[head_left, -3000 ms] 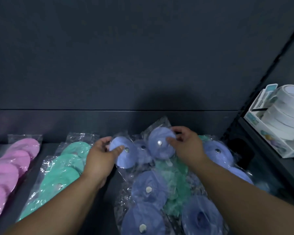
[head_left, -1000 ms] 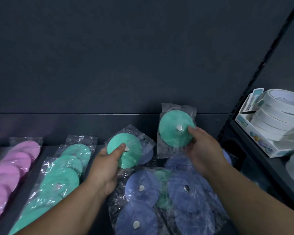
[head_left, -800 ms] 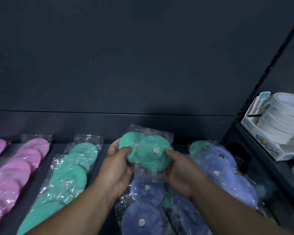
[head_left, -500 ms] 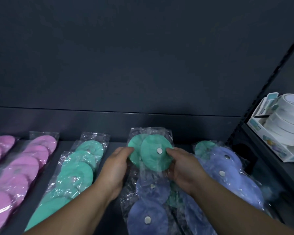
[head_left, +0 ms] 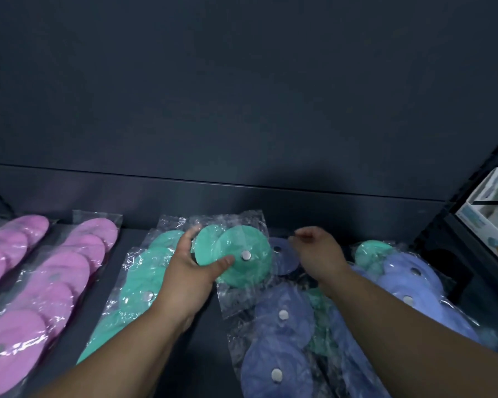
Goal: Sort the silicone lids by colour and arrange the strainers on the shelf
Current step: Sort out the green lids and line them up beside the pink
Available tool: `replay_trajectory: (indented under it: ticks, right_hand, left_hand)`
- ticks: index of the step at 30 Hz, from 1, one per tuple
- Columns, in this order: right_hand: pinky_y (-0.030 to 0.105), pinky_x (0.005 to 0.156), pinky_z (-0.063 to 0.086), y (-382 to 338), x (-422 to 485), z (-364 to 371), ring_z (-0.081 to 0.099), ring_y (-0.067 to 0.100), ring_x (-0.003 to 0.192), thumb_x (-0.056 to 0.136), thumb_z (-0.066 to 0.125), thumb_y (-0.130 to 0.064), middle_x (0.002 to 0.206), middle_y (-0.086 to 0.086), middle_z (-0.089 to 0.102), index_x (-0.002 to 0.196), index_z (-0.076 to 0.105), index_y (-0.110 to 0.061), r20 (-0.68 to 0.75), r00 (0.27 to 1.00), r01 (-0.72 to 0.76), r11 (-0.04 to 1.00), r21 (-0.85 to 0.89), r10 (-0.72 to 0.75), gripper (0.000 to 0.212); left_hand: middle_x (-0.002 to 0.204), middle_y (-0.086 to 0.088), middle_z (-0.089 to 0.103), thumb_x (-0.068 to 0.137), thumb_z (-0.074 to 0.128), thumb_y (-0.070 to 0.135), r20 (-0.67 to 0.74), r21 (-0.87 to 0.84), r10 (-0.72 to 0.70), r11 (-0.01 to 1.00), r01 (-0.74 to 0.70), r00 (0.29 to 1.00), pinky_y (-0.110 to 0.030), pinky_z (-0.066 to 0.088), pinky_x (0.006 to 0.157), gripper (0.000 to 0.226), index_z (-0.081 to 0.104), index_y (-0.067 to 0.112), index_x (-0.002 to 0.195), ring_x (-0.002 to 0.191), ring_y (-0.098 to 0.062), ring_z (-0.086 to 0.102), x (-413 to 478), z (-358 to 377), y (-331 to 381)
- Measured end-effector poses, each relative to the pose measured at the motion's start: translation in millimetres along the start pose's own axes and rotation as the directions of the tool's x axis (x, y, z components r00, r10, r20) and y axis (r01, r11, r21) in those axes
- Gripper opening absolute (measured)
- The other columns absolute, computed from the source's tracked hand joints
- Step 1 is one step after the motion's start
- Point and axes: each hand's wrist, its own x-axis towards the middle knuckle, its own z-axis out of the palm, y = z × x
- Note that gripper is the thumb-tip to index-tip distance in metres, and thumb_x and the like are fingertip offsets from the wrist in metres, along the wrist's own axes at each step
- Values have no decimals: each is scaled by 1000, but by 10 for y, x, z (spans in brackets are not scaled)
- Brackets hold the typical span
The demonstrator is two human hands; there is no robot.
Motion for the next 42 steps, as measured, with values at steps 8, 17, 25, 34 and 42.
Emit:
replay_trajectory:
  ticks: [8,17,25,34,42]
  right_hand:
    - [31,92,43,45,147,216,48,30,125,78,76,-32,143,13,44,147,27,-10,136,991,48,914,-403,8,87]
    - [18,71,40,-39,146,-243,57,14,90,87,61,-11,103,4,66,115,66,-11,-88,996,29,999,-21,-30,28]
    - [29,92,44,-56,-72,-954,58,26,113,92,53,-24,120,9,64,114,67,-10,116,983,-24,736,-677,139,29]
    - [25,93,43,-128,-218,-66,57,20,115,84,66,-43,132,4,57,141,38,-13,270,955,224,888,-403,-118,70]
    - [30,95,45,-53,-86,221,53,28,120,78,72,-43,131,12,55,138,34,-9,245,970,131,849,-512,-2,79]
  left_hand:
    - [120,3,65,47,81,56,-102,15,4,1000,-2,995,-44,47,99,85,43,50,123,112,-22,61,142,-132,-149]
    - [118,3,65,51,81,51,-96,10,33,999,-32,995,-44,48,98,83,44,46,125,108,-22,63,222,-28,-68]
    - [109,-1,68,77,77,6,64,-42,-96,994,98,993,-35,54,85,62,48,21,129,94,-20,67,295,143,-50]
    - [116,0,64,86,65,1,179,-7,-151,988,154,972,-35,54,85,74,25,17,147,99,-20,65,512,277,-196]
    - [94,17,53,88,62,5,116,357,13,932,-54,993,8,34,64,42,44,24,120,79,9,50,201,250,-282]
